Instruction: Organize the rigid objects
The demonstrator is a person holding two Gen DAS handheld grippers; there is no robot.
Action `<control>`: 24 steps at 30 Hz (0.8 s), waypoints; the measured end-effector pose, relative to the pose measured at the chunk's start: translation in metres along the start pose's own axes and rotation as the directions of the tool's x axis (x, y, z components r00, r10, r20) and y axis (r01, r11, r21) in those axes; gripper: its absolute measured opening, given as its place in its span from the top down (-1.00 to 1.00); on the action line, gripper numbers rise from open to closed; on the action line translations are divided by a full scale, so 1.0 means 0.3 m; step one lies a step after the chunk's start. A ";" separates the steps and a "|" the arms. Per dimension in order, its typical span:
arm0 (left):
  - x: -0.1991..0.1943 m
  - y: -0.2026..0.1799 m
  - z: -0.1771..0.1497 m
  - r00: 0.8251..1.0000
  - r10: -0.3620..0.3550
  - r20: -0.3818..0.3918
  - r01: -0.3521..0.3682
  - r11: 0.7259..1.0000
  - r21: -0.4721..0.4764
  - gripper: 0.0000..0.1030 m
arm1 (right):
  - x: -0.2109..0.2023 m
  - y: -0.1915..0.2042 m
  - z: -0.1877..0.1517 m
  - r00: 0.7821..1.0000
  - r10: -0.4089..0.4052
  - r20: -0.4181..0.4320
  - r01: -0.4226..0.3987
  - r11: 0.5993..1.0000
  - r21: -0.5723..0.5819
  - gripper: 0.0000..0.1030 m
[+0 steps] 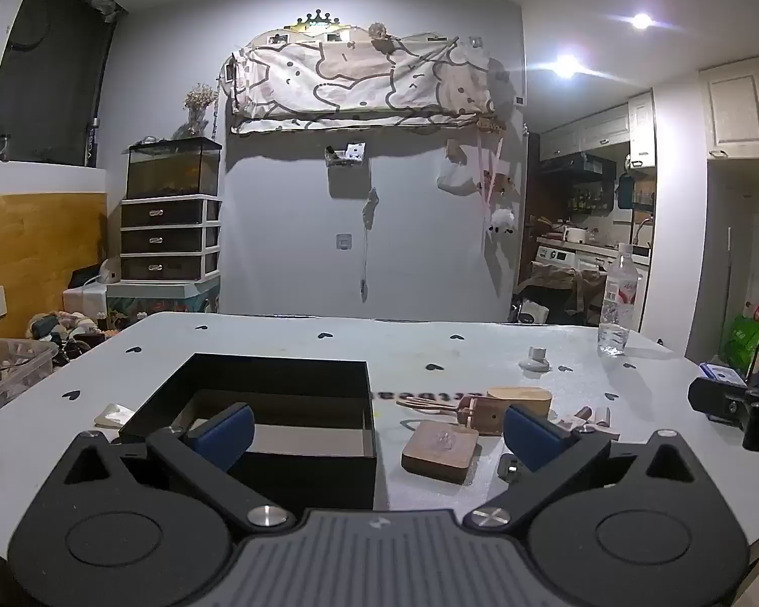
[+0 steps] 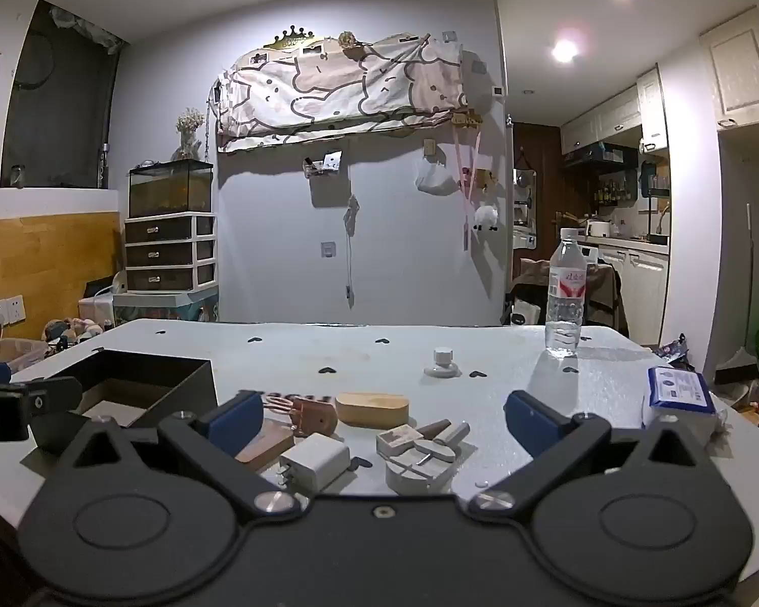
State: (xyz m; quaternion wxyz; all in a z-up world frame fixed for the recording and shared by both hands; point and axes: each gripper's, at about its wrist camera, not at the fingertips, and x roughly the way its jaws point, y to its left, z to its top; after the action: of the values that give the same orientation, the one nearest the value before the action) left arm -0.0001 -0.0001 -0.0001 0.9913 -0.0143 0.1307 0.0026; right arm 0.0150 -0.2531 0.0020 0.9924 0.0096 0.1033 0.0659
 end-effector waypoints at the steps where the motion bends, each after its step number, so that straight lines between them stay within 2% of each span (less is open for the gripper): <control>1: 0.000 0.000 0.000 1.000 0.001 0.000 -0.001 1.000 0.000 -1.00 | 0.000 0.000 0.000 1.000 0.000 0.001 0.000 1.000 -0.001 -1.00; 24: 0.000 0.000 0.000 1.000 0.000 -0.004 0.000 1.000 -0.001 -1.00 | 0.003 0.001 0.000 1.000 -0.001 -0.006 0.001 1.000 0.000 -1.00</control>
State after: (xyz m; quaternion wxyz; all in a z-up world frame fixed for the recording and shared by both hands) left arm -0.0001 -0.0001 0.0000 0.9911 -0.0151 0.1325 0.0025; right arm 0.0158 -0.2527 0.0019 0.9921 0.0092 0.1066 0.0656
